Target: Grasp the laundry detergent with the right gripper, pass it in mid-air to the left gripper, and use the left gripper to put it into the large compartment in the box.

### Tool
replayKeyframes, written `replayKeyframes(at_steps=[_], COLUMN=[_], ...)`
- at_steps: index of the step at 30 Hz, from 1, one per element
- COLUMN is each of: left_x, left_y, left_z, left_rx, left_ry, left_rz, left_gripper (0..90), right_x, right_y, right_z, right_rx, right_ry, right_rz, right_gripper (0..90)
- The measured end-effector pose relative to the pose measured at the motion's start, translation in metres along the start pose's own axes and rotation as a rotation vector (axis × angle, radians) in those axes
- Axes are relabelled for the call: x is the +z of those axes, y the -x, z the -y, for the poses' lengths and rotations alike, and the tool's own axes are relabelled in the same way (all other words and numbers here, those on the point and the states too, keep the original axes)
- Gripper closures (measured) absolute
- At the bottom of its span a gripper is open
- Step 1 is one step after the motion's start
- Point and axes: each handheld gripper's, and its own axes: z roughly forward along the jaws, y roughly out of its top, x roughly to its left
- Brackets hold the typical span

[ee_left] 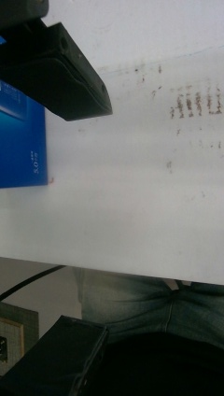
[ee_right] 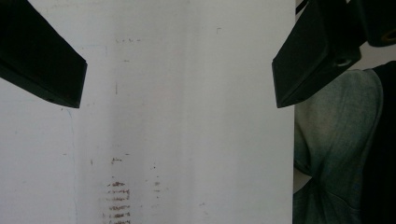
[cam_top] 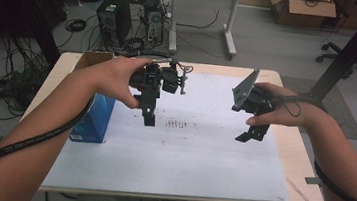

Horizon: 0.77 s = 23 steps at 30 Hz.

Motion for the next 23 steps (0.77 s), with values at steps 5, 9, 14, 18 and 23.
replayKeyframes(at_steps=[5, 9, 14, 18, 23], left_x=[0.0001, 0.0003, 0.0011, -0.0002, -0.0029], left_y=[0.0008, 0.0012, 0.0024, 0.0024, 0.0063], left_z=[-0.0001, -0.0002, 0.0004, 0.0009, 0.0025], left_rx=[-0.017, -0.009, -0.015, -0.024, -0.041], left_ry=[-0.015, -0.011, -0.009, -0.004, 0.058], left_rz=[-0.003, -0.007, -0.005, -0.009, -0.01], left_gripper=[0.2, 0.2, 0.2, 0.2, 0.2], right_x=[-0.0006, -0.0014, -0.0014, 0.0001, 0.0016], right_y=[-0.0012, -0.0016, -0.002, -0.0028, -0.0074], right_z=[-0.0005, 0.0002, 0.0008, -0.0007, -0.0034], right_rx=[-0.003, -0.004, -0.003, -0.007, -0.02], right_ry=[0.005, 0.006, 0.001, -0.006, 0.019], right_rz=[0.004, 0.004, 0.004, 0.005, 0.003], right_gripper=[3.1, 3.2, 3.2, 3.3, 3.2])
